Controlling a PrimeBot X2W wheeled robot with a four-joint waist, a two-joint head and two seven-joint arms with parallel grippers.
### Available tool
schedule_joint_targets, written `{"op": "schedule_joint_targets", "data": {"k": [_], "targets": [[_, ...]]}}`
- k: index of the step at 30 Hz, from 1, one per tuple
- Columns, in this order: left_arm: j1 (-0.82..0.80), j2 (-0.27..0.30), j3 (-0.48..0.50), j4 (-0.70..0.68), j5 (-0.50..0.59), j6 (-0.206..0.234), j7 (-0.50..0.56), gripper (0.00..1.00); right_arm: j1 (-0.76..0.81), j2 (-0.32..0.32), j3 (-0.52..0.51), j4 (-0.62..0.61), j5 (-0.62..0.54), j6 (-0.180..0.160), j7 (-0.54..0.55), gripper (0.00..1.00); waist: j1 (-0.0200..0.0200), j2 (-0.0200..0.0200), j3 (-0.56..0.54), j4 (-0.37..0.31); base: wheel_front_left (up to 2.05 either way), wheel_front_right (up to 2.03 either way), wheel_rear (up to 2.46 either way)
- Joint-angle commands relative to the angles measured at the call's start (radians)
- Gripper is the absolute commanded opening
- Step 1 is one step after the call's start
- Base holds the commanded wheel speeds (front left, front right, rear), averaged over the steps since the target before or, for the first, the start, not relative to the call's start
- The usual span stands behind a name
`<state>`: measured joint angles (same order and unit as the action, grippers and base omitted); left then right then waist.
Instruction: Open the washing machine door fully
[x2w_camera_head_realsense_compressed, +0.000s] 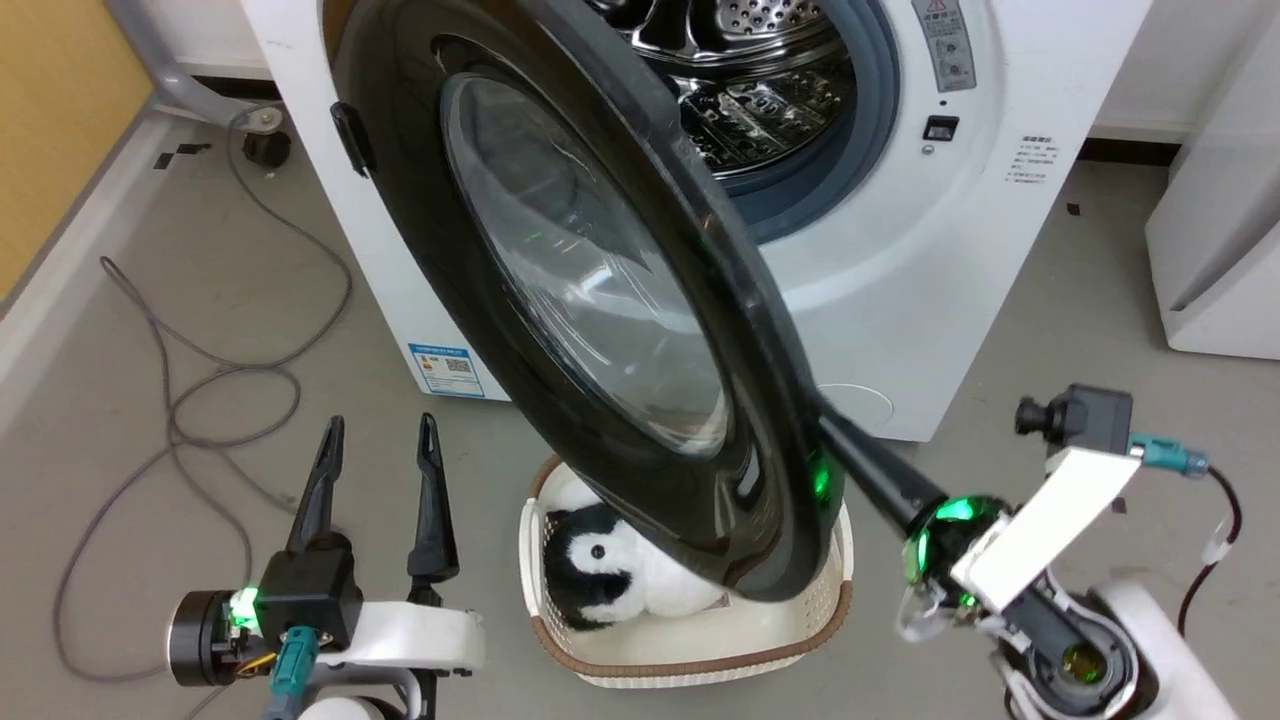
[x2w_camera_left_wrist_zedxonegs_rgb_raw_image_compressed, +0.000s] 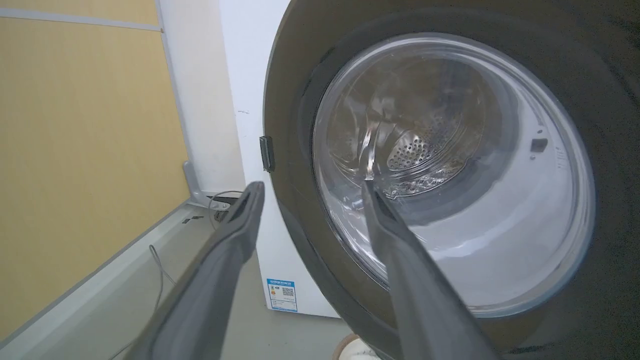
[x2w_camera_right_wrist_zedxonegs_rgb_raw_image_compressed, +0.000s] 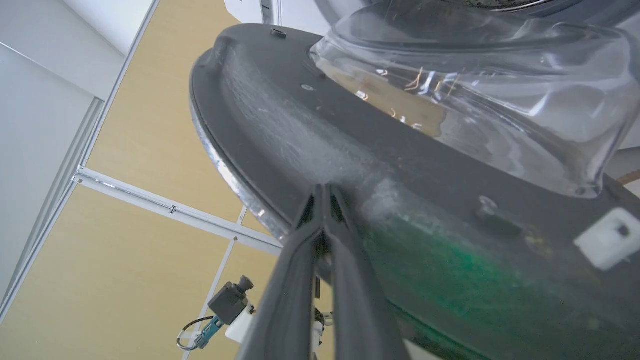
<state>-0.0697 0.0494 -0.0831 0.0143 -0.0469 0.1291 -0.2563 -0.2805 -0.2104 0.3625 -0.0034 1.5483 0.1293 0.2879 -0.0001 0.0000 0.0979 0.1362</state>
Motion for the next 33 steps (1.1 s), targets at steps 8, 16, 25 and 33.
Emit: {"op": "schedule_joint_targets", "data": {"k": [8,16,25,33], "targets": [[0.021,0.001,-0.001,0.010,0.007,-0.007,-0.006,1.00,0.081,0.016,0.075,-0.114,-0.006,0.001,0.005,0.00,0.0001,0.0000,-0.010,0.021,0.00,0.00,0.00],[0.027,0.001,-0.002,0.019,0.005,-0.010,-0.006,1.00,0.137,0.025,0.150,-0.180,-0.012,0.001,0.004,0.00,0.0001,0.0000,-0.023,0.038,0.00,0.00,0.00],[0.050,0.001,0.006,0.040,0.010,-0.019,-0.006,1.00,0.159,0.053,0.233,-0.146,-0.017,0.001,-0.005,0.00,0.0001,0.0000,-0.060,0.040,0.00,0.00,0.00],[0.074,0.003,0.022,0.053,0.019,-0.035,-0.006,1.00,0.163,0.048,0.230,-0.145,-0.034,0.001,-0.069,0.00,0.0001,0.0000,-0.087,0.022,0.00,0.00,0.00]]}}
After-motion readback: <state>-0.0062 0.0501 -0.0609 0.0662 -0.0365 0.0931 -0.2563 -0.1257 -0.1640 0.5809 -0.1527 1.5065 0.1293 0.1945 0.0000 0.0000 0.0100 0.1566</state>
